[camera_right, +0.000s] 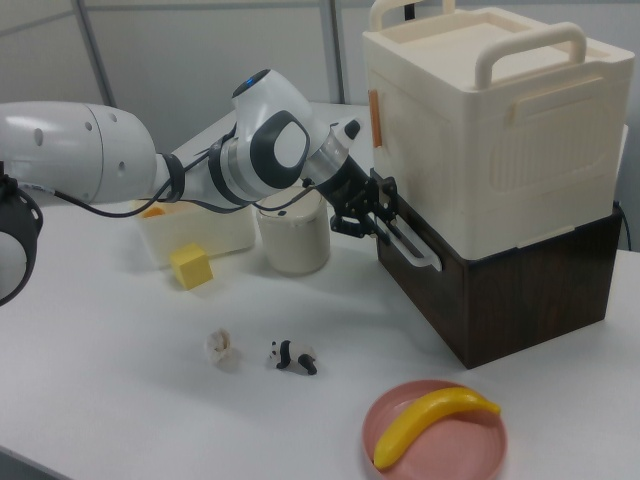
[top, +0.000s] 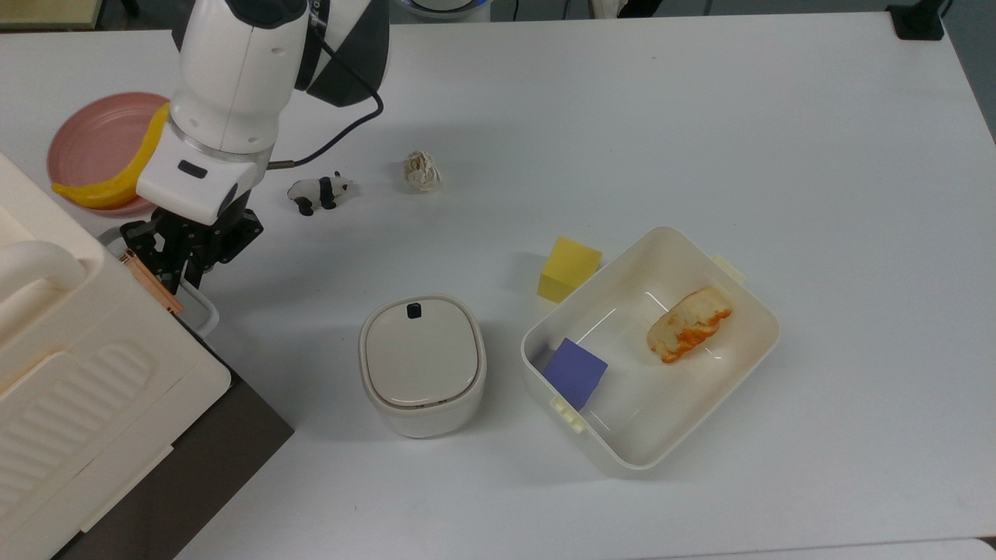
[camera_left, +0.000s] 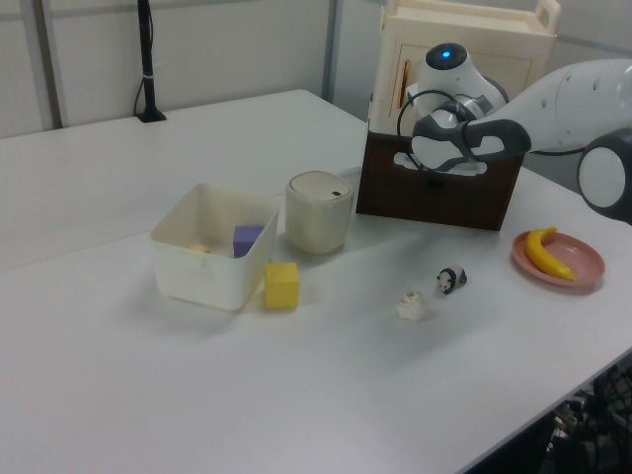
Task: Slide open the drawer
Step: 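Hook the drawer handle and pull the drawer outward from the cabinet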
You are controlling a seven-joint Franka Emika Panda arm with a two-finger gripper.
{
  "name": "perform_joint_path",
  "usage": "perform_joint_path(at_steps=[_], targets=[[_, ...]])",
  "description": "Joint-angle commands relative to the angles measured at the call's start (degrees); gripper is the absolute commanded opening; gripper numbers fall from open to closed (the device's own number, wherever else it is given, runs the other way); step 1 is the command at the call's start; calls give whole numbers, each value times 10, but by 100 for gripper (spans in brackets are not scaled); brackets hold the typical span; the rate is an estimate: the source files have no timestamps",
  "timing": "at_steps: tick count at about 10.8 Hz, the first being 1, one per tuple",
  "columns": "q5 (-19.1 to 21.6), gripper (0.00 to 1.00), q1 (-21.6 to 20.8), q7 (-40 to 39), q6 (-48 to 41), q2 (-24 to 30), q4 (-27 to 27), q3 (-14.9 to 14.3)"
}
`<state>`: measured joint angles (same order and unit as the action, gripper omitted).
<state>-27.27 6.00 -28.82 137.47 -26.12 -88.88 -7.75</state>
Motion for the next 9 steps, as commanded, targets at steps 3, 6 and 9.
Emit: perform_joint_path(at_steps=[3, 6, 9], targets=[[-5, 0, -10, -19, 7, 80, -113, 5], [-4, 0, -36, -24, 0, 153, -203, 7], [14, 0, -47, -69, -82, 197, -218, 14]])
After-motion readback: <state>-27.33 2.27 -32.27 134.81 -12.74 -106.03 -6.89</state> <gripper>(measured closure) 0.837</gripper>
